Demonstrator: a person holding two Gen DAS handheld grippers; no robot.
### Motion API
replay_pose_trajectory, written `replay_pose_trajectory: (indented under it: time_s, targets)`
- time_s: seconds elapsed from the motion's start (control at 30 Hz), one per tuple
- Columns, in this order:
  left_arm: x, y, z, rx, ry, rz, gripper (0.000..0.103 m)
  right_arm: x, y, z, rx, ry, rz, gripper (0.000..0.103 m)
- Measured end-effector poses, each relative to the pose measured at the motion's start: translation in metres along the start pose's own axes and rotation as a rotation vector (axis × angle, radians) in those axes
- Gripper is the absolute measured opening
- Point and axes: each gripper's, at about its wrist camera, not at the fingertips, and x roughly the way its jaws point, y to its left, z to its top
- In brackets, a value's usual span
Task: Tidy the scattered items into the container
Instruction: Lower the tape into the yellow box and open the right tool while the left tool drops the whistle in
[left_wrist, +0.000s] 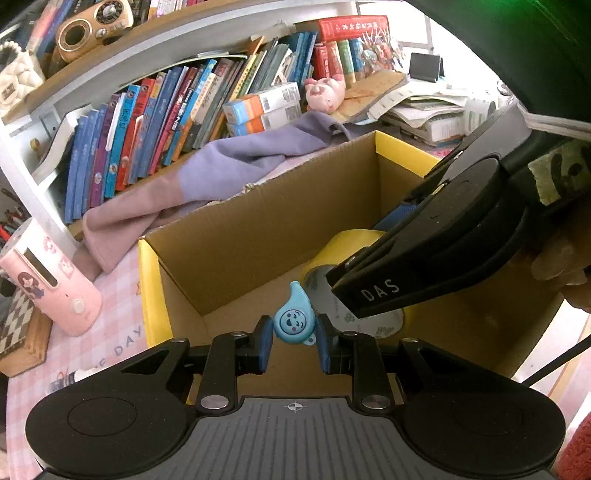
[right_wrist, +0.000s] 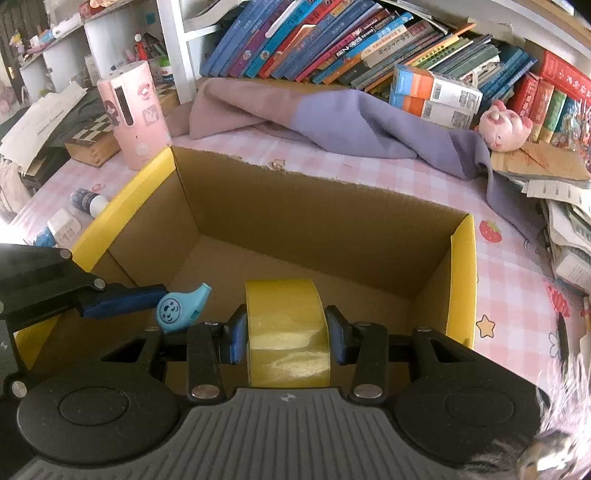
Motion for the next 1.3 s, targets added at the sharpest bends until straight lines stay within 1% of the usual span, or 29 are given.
replay_pose_trajectory:
  time_s: [0.2,0.3,0.37,0.43,0.5,0.57,0.6,0.63,0.8,1.03,1.3]
  targets:
    - [-0.001,-0.002,0.001,-0.004,0.002,0.014,0.024,0.001,0.0,-0.003,0.0,0.005,0.003,0.041]
    - [-0.003,-0.004,0.001,0.0,-0.003,0.018,0.028,0.001,-0.001,-0.004,0.009,0.002,0.005,0.041]
    - [-0.005,-0.004,0.001,0.001,-0.004,0.02,0.034,0.0,-0.002,-0.005,0.019,-0.002,0.007,0.042]
    - [-0.007,-0.005,0.001,0.0,-0.008,0.038,0.053,-0.003,-0.004,-0.005,0.031,-0.012,0.009,0.042]
    - [-0.011,-0.005,0.0,-0.001,-0.025,0.053,0.057,-0.007,-0.006,-0.005,0.042,-0.035,0.016,0.043]
    - [-0.017,-0.005,0.001,-0.007,-0.041,0.058,0.063,-0.012,-0.008,-0.004,0.05,-0.06,0.021,0.049]
    - [-0.02,-0.004,0.002,-0.007,-0.052,0.063,0.068,-0.015,-0.008,-0.003,0.053,-0.074,0.02,0.049]
    - [-0.023,-0.004,0.002,-0.006,-0.066,0.069,0.07,-0.018,-0.008,-0.002,0.055,-0.087,0.016,0.05]
    - [-0.038,-0.004,0.005,-0.005,-0.117,0.088,0.077,-0.034,-0.008,0.001,0.059,-0.143,-0.001,0.051]
    - [-0.061,0.001,0.002,-0.032,-0.175,0.093,0.083,-0.055,0.0,-0.003,0.062,-0.179,-0.014,0.051]
    - [-0.094,0.012,-0.011,-0.061,-0.232,0.081,0.085,-0.084,0.016,-0.015,0.109,-0.245,-0.056,0.052]
